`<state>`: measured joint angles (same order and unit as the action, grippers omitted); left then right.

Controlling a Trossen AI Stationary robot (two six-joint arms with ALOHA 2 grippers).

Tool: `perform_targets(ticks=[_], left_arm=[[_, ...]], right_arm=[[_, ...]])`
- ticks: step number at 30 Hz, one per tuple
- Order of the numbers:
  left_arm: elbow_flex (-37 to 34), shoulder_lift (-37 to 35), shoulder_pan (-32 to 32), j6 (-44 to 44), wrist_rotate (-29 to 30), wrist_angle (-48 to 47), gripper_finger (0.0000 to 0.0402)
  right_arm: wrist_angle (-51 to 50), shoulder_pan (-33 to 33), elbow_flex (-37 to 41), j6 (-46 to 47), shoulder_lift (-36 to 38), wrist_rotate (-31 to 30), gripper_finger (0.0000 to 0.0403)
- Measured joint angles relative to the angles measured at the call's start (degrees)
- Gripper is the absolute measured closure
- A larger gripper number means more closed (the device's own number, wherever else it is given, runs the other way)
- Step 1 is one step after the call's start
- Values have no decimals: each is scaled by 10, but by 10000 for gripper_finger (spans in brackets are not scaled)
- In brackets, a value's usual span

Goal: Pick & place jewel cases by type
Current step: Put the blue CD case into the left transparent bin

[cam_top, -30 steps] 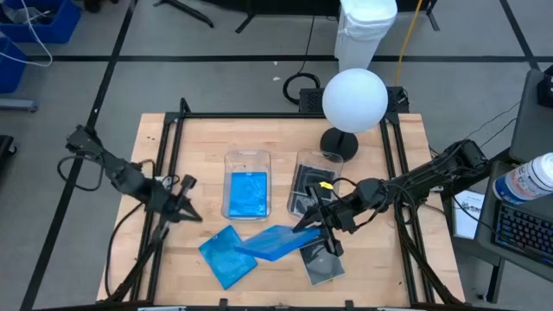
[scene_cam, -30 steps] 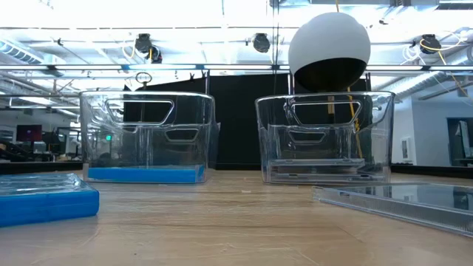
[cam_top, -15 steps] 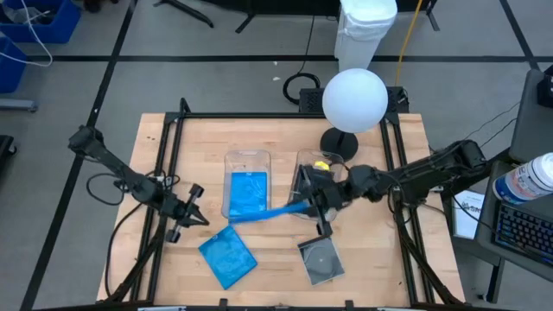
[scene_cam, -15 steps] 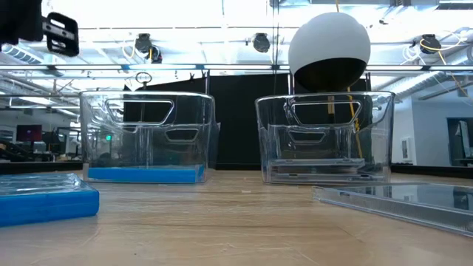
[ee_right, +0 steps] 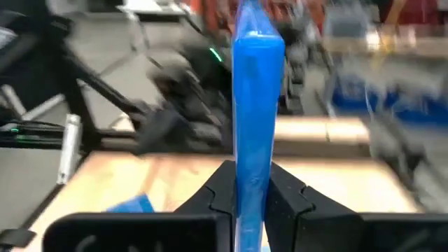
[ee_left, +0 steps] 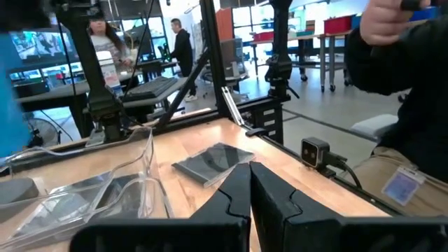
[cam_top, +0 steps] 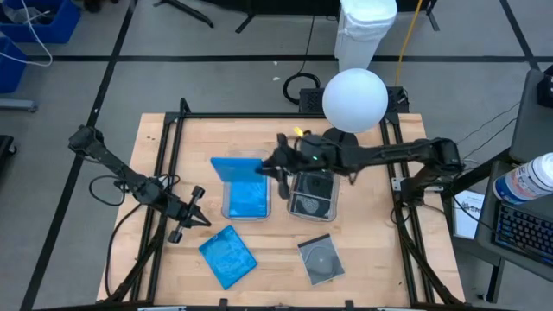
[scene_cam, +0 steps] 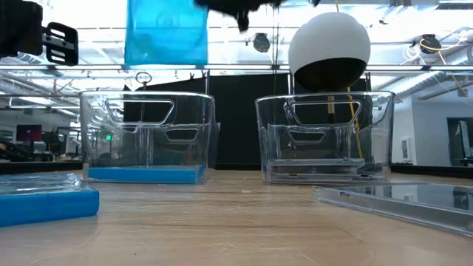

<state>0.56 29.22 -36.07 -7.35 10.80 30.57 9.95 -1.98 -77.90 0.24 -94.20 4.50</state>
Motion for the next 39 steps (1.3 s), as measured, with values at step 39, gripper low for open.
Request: perform_targets(ticks=[39], left_arm=[[1,0,0,22,-3,36,392]], right_arm=[[21,-2,9,441,-192,30,365]])
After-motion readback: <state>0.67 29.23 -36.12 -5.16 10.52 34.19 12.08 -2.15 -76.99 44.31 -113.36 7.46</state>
